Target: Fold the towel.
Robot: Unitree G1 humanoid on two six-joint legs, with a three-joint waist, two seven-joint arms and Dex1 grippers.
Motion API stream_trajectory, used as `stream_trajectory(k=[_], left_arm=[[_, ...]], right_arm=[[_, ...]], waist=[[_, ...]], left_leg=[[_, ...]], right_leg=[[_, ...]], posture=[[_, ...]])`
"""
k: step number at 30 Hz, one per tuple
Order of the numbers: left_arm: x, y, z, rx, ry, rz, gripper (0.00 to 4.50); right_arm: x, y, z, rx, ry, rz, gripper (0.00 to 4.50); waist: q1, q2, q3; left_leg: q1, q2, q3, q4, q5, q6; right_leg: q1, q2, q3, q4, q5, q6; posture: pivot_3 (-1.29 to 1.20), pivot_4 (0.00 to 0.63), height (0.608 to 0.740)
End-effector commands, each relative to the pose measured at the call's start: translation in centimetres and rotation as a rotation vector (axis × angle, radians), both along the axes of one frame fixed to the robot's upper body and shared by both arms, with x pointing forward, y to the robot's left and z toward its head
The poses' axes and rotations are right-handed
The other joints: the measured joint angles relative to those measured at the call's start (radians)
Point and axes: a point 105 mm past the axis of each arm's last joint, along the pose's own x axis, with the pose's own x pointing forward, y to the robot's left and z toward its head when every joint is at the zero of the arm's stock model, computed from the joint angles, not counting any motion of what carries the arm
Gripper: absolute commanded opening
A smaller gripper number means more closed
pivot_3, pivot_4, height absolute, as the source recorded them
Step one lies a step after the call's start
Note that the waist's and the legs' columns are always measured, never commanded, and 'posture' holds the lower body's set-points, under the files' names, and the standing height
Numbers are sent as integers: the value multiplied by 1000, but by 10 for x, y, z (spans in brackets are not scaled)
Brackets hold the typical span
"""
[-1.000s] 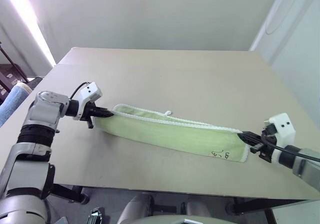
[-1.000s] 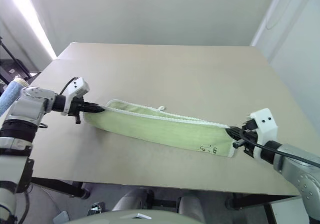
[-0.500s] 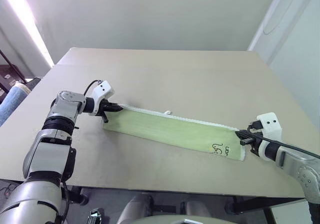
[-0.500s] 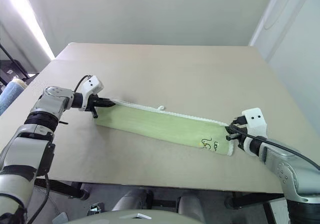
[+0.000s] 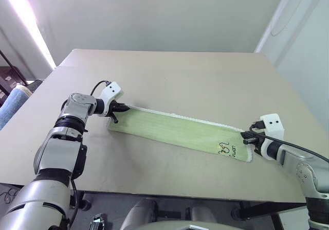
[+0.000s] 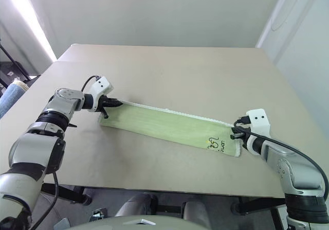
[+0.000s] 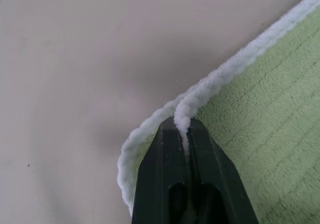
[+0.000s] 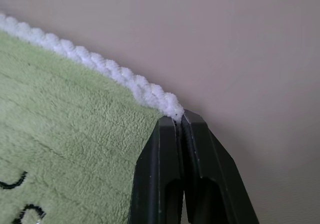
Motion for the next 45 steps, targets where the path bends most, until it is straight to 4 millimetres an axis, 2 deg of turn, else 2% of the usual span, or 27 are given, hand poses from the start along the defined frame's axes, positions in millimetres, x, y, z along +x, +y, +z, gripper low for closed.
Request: stream_trajectory(k=[1, 2, 3, 7, 12, 13, 14, 17, 19, 22, 24, 26, 31, 35, 39, 42, 45], left_arm=[[10, 6, 17, 1, -72, 48, 449], [12, 6, 17, -2, -80, 69, 653], [13, 6, 17, -13, -79, 79, 904], [12, 3, 19, -45, -74, 73, 2386], [19, 9, 28, -52, -122, 129, 4186], [20, 10, 31, -62, -133, 139, 4483], [21, 11, 35, -74, -144, 143, 4500], [24, 15, 44, -99, -177, 162, 4500], [26, 20, 54, -130, -207, 191, 4500], [28, 20, 70, -193, -255, 188, 4500], [26, 13, 81, -251, -269, 130, 4500], [18, 1, 83, -286, -241, 12, 4500], [-2, -24, 84, -354, -164, -212, 4500], [-20, -44, 74, -357, -105, -368, 4500], [-27, -56, 51, -339, -55, -397, 4500], [-31, -63, 37, -315, -43, -412, 4500], [-34, -71, 31, -329, -29, -420, 4500]], right_arm=[[6, -6, 9, -27, -51, -20, 0], [7, -6, 10, -26, -56, -18, 517], [8, -6, 10, -29, -61, -18, 697], [10, -5, 13, -34, -80, -18, 2128], [16, -9, 25, -18, -140, -49, 3920], [16, -10, 32, 14, -165, -68, 4277], [17, -12, 39, 47, -191, -89, 4472], [16, -16, 59, 152, -272, -135, 4472], [13, -16, 72, 295, -305, -165, 4472], [0, -3, 79, 514, -294, -128, 4472], [-11, 9, 78, 688, -256, -91, 4472], [-20, 21, 78, 845, -231, -58, 4472], [-41, 44, 80, 1058, -164, 3, 4472], [-61, 58, 69, 1189, -37, 11, 4472], [-80, 67, 50, 1227, 66, 3, 4472], [-86, 68, 39, 1242, 109, -41, 4472], [-87, 66, 28, 1256, 131, -103, 4472]], waist=[[0, 0, 0], [0, 0, 0], [-1, 0, 0], [0, 0, 0], [-1, 0, 0], [-1, 0, 0], [0, 0, 0], [0, 0, 0], [-1, 0, 0], [-1, 0, 0], [-1, 0, 0], [0, 0, 0], [-2, 0, -1], [-6, 2, -2], [-8, 2, -2], [-8, 2, -2], [-3, 2, -2]], left_leg=[[0, 0, 0, 0, 0, 0], [0, 0, 0, 0, 0, 0], [0, 0, 0, 0, 0, 0], [0, 0, 0, 1, 0, 0], [0, 0, 0, 1, 0, 0], [0, 0, 0, 1, 0, 0], [0, 0, 0, 1, 0, 0], [0, 0, 0, 1, 0, 0], [0, 0, 0, 1, 0, 0], [0, 0, 0, 0, 0, 0], [0, 0, -1, 0, 0, 0], [0, 0, 0, 0, 0, 0], [0, 0, 0, 0, 0, 0], [1, 0, 1, -1, 0, 1], [1, 1, 1, 0, 0, 1], [1, 1, 1, 0, 0, 1], [1, 1, 1, 1, -1, 1]], right_leg=[[0, 0, 0, 0, 0, 0], [0, 0, 0, 0, 0, 0], [0, 0, 0, 0, 0, 0], [0, 0, 0, 1, 0, 0], [0, 0, 0, 1, 0, 0], [0, 0, 0, 1, 0, 0], [0, 0, 0, 1, 0, 0], [0, 1, 0, 1, 0, 0], [0, 1, 0, 1, 0, 0], [0, 1, 1, 1, 0, 0], [0, 1, 1, 1, 0, 0], [0, 1, 1, 1, 0, 0], [-1, 1, 3, 1, 1, -1], [-1, 1, 4, 1, 1, -1], [-1, 1, 6, 1, 1, -2], [-1, 2, 7, 1, 1, -3], [-1, 2, 8, 1, 1, -6]], posture=[[0, 0, 692], [0, 0, 692], [0, 0, 692], [0, 0, 692], [0, 0, 692], [0, 0, 692], [0, 0, 692], [0, 0, 692], [0, 0, 692], [0, 0, 692], [0, 0, 692], [0, 0, 692], [0, 0, 692], [0, 0, 692], [0, 0, 692], [0, 0, 692], [0, 0, 692]])
